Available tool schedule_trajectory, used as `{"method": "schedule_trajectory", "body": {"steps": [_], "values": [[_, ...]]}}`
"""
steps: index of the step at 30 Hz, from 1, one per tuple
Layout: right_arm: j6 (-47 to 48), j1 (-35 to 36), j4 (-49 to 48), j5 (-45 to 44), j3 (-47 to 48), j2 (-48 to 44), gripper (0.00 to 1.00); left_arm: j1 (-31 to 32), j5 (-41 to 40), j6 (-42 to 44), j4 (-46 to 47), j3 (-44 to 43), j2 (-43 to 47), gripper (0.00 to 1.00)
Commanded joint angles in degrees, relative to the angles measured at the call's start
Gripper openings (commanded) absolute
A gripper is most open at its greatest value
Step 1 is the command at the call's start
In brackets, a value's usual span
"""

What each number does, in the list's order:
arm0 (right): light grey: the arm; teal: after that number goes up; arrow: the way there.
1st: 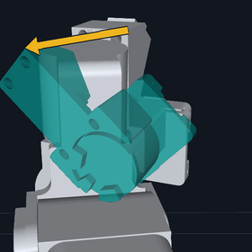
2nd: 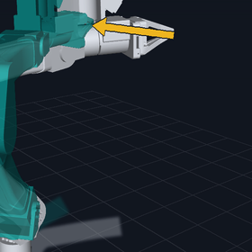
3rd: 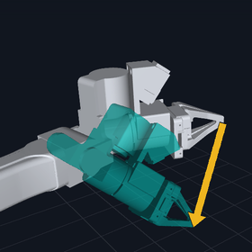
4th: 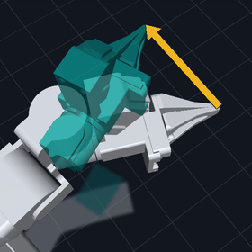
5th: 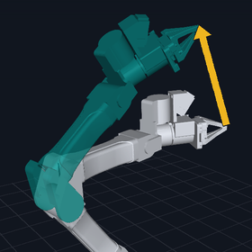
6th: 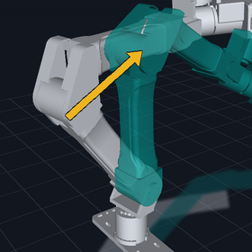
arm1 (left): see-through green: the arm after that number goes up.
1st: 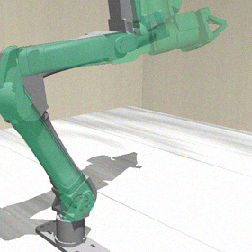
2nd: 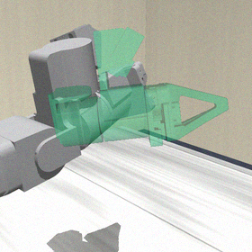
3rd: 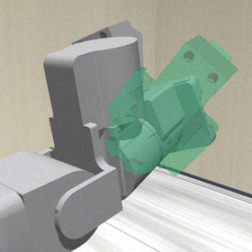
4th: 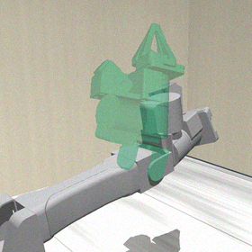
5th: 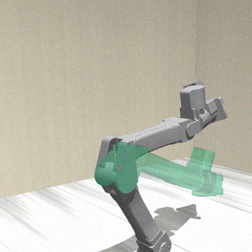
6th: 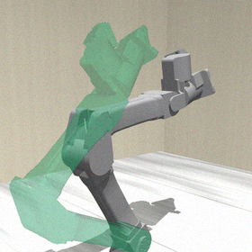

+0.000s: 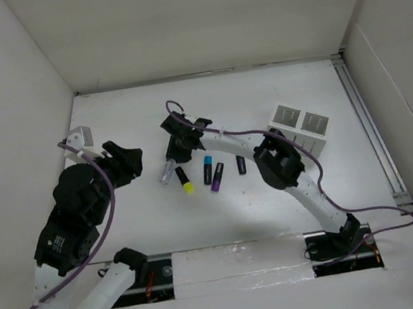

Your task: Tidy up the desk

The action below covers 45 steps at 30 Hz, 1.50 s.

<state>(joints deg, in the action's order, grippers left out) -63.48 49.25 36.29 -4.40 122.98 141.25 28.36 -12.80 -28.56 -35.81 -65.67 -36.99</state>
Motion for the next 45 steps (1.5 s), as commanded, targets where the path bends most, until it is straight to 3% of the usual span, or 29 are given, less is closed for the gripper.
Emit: {"method": "schedule_trajectory", "body": {"steps": [1,6,9,16,18,21,26,31,35,40,45], "values": [[-1.6,0.8,-3.7,2.5,2.4,0.8,0.21,0.6,-2.0,1.3,1.0,-2.5,0.1,0.48],[-4.4,0.8,-12.8,6.7,-0.2,-1.1,0.10,0.6,-1.7,1.3,1.2,-2.3,-0.2,0.48],[-5.9,0.8,-19.8,7.0,-2.8,-3.6,0.09,0.6,-1.4,1.3,1.3,-2.5,-0.5,0.48],[-1.5,-0.5,-23.2,5.2,-4.7,-10.7,0.08,0.6,-2.2,1.3,0.9,-5.1,-2.1,0.48],[0.6,-2.4,-26.8,4.8,-12.8,-18.9,0.07,0.6,-1.2,1.0,1.4,-6.0,-3.0,0.49],[2.4,-4.6,-29.1,2.8,-17.5,-26.5,0.06,0.6,1.4,0.8,2.1,-6.3,-3.6,0.49],[10.1,-10.8,-27.0,-4.8,-33.9,-44.5,0.06,0.6,8.2,-0.2,8.1,-4.2,-6.0,0.54],[19.9,-23.8,-20.3,-11.0,-46.1,-64.5,0.06,0.6,17.4,-1.1,17.5,-0.4,-8.9,0.63],[28.5,-33.8,-17.4,-14.6,-53.4,-74.7,0.06,0.6,23.1,-1.8,22.0,0.7,-13.3,0.64],[37.4,-42.0,-20.3,-15.5,-57.9,-76.8,0.06,0.6,27.6,-2.4,28.8,3.3,-20.4,0.64],[41.2,-44.6,-20.4,-15.3,-54.1,-69.4,0.05,0.6,23.6,2.2,26.9,-0.6,-29.3,0.64]]}}
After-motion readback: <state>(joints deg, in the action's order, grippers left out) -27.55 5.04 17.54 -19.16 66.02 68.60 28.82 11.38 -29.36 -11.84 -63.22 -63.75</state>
